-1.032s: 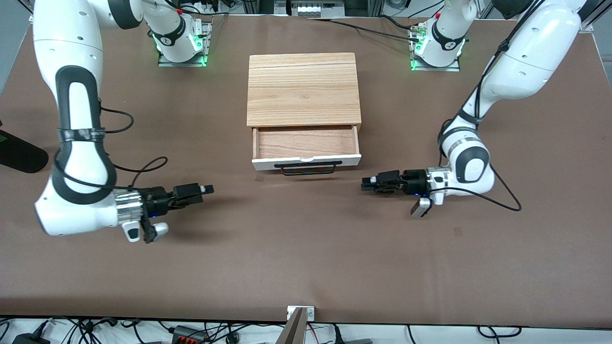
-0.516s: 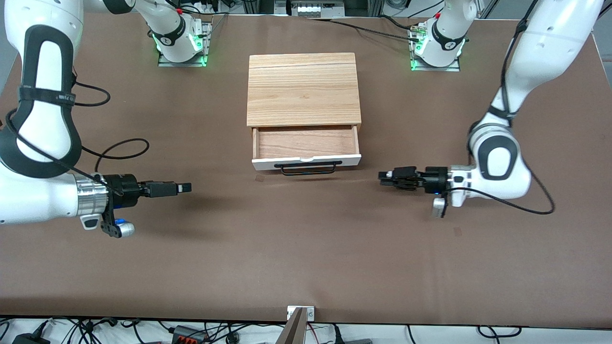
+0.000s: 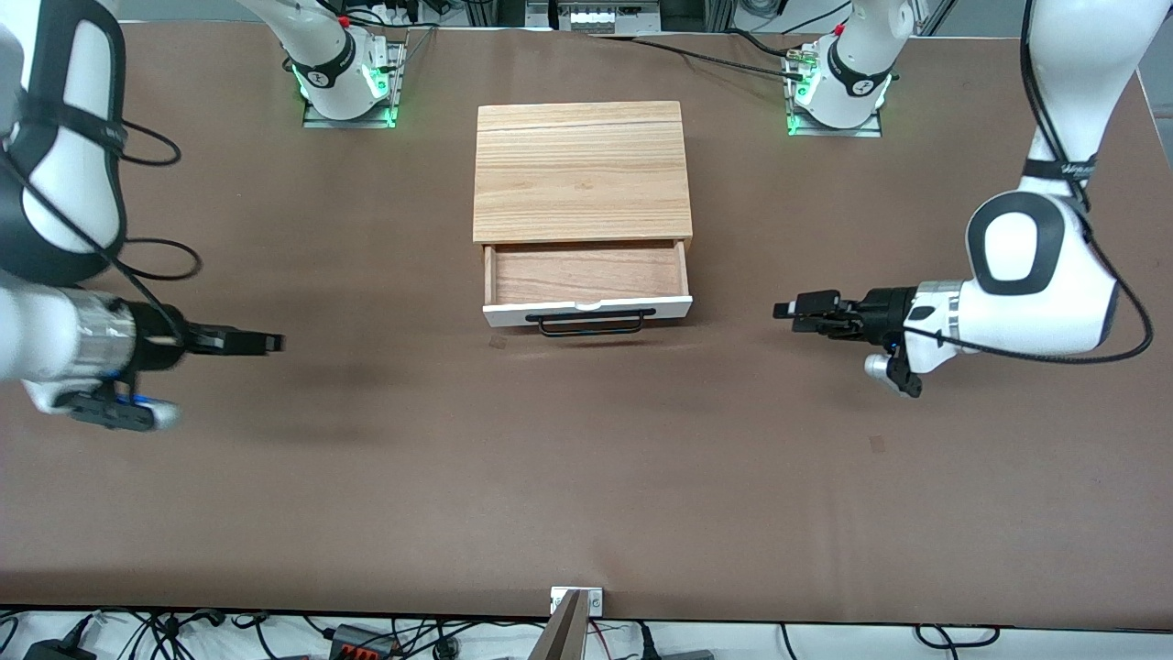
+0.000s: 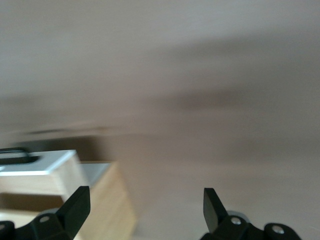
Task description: Pull top drawer with both arms simultaneously
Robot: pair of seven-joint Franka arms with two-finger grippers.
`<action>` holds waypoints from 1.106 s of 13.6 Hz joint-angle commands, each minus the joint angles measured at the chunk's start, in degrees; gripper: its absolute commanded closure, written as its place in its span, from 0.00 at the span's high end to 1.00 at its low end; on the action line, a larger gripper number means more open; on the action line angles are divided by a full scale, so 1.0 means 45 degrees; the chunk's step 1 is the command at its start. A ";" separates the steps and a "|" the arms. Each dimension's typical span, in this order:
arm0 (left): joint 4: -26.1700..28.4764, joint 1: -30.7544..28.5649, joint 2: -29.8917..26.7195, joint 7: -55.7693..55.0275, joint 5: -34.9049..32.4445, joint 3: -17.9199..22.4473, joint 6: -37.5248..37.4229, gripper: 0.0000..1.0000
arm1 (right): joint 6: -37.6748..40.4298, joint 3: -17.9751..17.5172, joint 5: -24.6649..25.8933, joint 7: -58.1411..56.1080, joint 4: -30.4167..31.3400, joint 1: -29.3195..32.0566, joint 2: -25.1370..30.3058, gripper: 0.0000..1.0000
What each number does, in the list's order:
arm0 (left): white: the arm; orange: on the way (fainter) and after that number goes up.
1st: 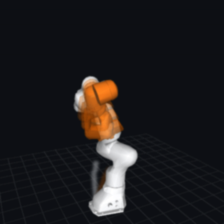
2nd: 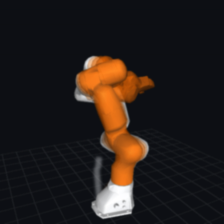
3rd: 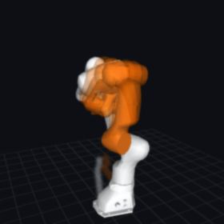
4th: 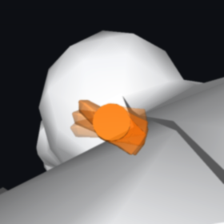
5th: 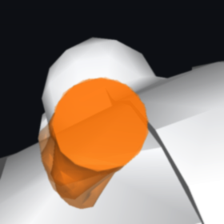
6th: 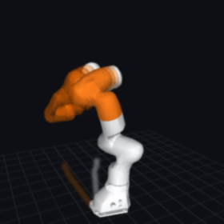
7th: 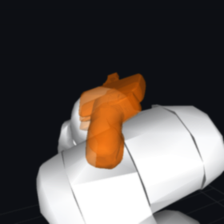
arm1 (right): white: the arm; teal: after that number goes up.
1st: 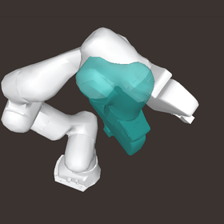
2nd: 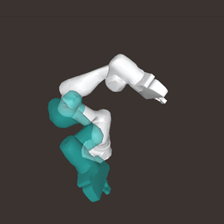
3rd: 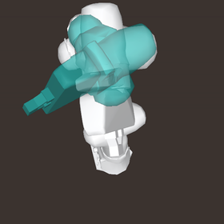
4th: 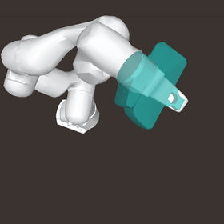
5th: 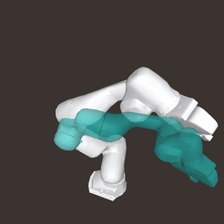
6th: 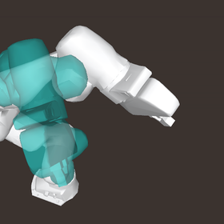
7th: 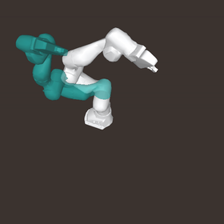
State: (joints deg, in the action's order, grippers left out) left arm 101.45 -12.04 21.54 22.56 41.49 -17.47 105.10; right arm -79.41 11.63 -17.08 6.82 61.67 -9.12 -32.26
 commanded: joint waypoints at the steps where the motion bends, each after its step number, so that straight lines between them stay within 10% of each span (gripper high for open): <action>1: 0.0327 -0.0427 -0.1051 -0.0655 -0.1497 0.0113 -0.0988 0.69 | -0.0709 -0.1231 0.2789 0.0029 0.1606 0.0111 0.2027 1.00; 6: 0.0307 -0.0644 -0.2907 -0.2279 -0.4198 0.0074 -0.1969 1.00 | -0.1064 -0.2076 0.3562 -0.0342 0.1843 0.1928 0.3124 1.00; 11: -0.0236 -0.0644 -0.4295 -0.3002 -0.6773 -0.0082 -0.3117 1.00 | -0.2039 -0.2057 0.4362 -0.1418 0.3948 0.2105 0.4646 1.00; 15: -0.3475 -0.0488 -0.3226 -0.4893 -0.9141 -0.0043 -0.5013 1.00 | -0.2565 -0.2076 0.4304 -0.1223 0.5682 0.2085 0.5737 1.00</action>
State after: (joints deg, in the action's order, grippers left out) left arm 93.57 -14.86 3.06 4.88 3.42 -17.42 86.45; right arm -87.76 3.00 1.29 1.15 79.24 -0.02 -11.97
